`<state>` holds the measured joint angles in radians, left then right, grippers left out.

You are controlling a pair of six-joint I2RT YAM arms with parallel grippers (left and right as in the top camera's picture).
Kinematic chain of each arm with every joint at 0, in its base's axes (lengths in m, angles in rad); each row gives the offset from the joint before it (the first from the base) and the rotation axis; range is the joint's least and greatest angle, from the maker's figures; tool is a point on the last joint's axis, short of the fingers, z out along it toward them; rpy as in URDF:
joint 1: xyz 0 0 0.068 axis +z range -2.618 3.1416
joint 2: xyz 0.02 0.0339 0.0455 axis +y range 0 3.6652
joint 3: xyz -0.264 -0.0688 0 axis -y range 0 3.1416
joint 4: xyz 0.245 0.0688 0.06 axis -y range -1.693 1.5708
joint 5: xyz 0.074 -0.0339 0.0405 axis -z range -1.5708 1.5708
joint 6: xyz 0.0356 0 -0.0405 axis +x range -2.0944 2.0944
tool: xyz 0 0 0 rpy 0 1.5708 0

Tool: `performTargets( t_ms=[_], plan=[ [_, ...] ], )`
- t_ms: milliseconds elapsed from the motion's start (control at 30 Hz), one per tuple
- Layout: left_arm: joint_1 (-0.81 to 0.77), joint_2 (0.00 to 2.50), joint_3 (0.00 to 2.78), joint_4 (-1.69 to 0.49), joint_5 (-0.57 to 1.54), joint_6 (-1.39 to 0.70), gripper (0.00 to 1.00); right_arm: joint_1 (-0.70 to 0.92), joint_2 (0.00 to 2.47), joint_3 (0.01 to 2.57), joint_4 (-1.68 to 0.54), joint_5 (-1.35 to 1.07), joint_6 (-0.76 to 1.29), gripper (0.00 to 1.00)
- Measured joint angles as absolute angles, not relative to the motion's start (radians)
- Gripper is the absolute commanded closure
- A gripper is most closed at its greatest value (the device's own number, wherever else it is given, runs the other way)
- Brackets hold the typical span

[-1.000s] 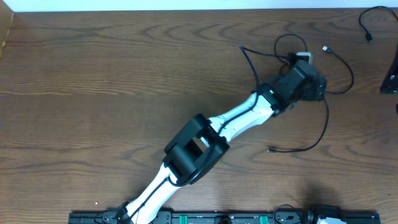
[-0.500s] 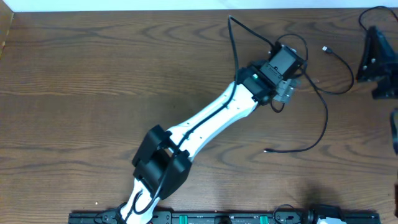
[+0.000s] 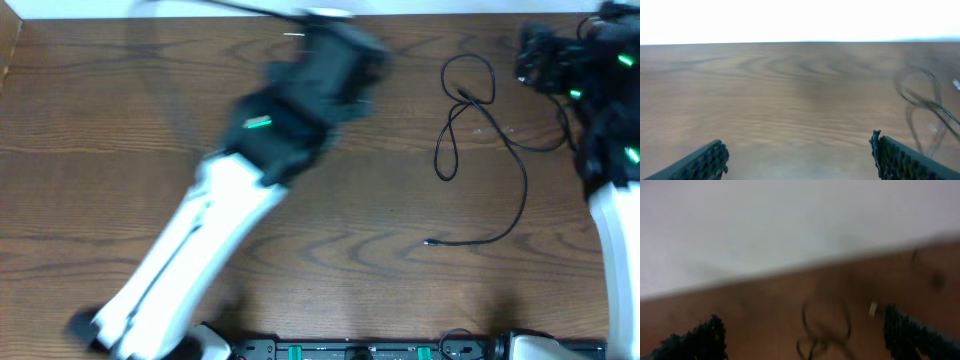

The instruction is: Untangle cables

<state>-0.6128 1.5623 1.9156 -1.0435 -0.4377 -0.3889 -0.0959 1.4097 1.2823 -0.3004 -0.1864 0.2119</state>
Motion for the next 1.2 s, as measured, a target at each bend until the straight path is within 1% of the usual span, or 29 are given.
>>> performTargets(
  t_ms=[67, 200, 300, 467, 667, 967, 1000, 1067, 1100, 1133, 1200],
  plan=[
    [-0.543, 1.476, 1.918, -1.117, -0.456, -0.400, 0.06, -0.070, 1.509, 1.302, -0.355, -0.184, 0.232, 0.01],
    [-0.460, 1.363, 1.919, -1.234, -0.476, -0.427, 0.05, -0.010, 1.649, 1.406, -0.445, -0.161, 0.253, 0.01],
    [-0.433, 1.308, 1.919, -1.316, -0.478, -0.450, 0.06, 0.044, 1.723, 1.525, -0.513, -0.098, 0.260, 0.01],
    [-0.432, 1.256, 1.919, -1.428, -0.478, -0.503, 0.06, 0.107, 1.833, 1.694, -0.618, 0.002, 0.264, 0.01],
    [-0.432, 1.195, 1.919, -1.497, -0.477, -0.532, 0.06, 0.104, 1.954, 1.720, -0.678, 0.042, 0.264, 0.01],
    [-0.432, 1.140, 1.919, -1.573, -0.501, -0.547, 0.05, 0.101, 2.107, 1.720, -0.823, 0.024, 0.264, 0.01],
    [-0.432, 1.141, 1.919, -1.579, -0.511, -0.547, 0.06, 0.101, 2.118, 1.720, -0.846, 0.023, 0.264, 0.02],
    [-0.432, 1.143, 1.914, -1.590, -0.528, -0.548, 0.05, 0.101, 2.132, 1.719, -0.891, 0.026, 0.263, 0.14],
    [-0.432, 1.143, 1.908, -1.594, -0.532, -0.550, 0.05, 0.100, 2.135, 1.719, -0.912, 0.033, 0.270, 0.27],
    [-0.432, 1.143, 1.901, -1.597, -0.536, -0.550, 0.06, 0.099, 2.136, 1.719, -0.922, 0.035, 0.266, 0.44],
    [-0.432, 1.144, 1.888, -1.604, -0.542, -0.550, 0.06, 0.097, 2.134, 1.720, -0.943, 0.057, 0.267, 0.83]
  ],
)
